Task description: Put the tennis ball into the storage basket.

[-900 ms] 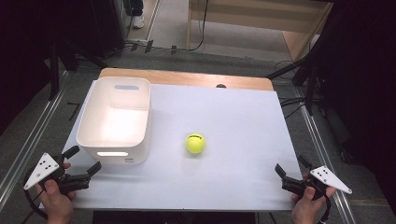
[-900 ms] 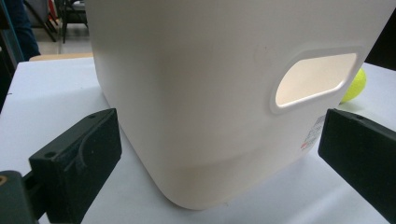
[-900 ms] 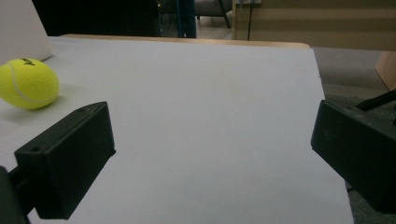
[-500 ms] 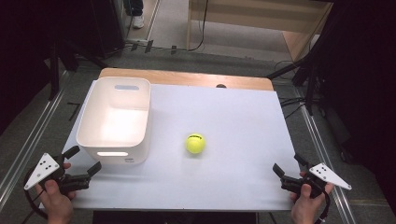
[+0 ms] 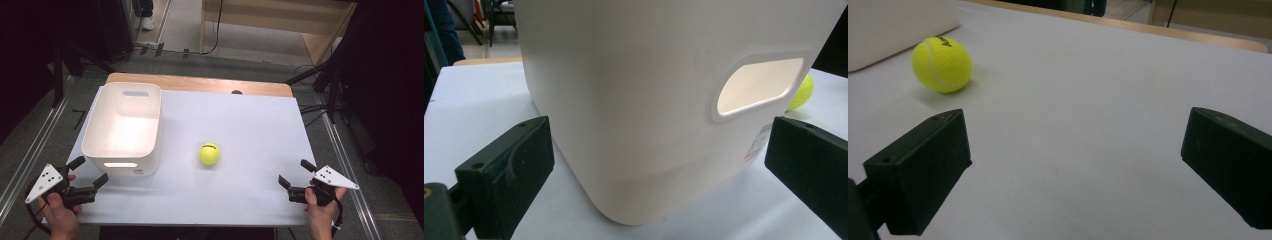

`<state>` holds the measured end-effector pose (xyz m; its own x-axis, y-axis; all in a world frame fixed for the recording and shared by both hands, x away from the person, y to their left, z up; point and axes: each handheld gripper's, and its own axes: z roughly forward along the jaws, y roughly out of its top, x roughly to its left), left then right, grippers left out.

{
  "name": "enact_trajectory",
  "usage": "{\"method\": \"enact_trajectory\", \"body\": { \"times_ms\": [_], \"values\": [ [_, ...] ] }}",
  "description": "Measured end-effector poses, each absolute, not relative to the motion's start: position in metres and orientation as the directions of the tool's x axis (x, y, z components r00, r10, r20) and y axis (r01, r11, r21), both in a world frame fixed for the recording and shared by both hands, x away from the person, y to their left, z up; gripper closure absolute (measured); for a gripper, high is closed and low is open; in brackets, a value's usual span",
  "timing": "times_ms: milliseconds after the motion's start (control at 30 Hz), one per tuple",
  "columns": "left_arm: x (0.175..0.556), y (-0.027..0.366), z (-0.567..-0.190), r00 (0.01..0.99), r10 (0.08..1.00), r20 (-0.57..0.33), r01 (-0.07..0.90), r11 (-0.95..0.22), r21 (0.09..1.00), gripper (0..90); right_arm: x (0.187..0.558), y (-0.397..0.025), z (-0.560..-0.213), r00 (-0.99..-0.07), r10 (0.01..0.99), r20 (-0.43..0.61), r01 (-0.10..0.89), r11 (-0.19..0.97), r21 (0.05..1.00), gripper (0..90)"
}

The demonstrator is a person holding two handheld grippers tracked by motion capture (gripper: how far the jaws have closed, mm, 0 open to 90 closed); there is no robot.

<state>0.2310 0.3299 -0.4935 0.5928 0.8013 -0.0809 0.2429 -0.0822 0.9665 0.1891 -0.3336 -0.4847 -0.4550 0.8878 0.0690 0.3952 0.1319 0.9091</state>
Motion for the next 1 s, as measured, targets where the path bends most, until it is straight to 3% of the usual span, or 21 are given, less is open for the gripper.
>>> {"method": "enact_trajectory", "body": {
  "times_ms": [1000],
  "values": [
    [0.231, 0.330, -0.493, 0.593, 0.801, -0.081, 0.244, -0.083, 0.966, 0.0, 0.230, -0.294, -0.468, -0.585, 0.810, 0.028, 0.456, 0.301, 0.837, 0.0]
  ]
}}
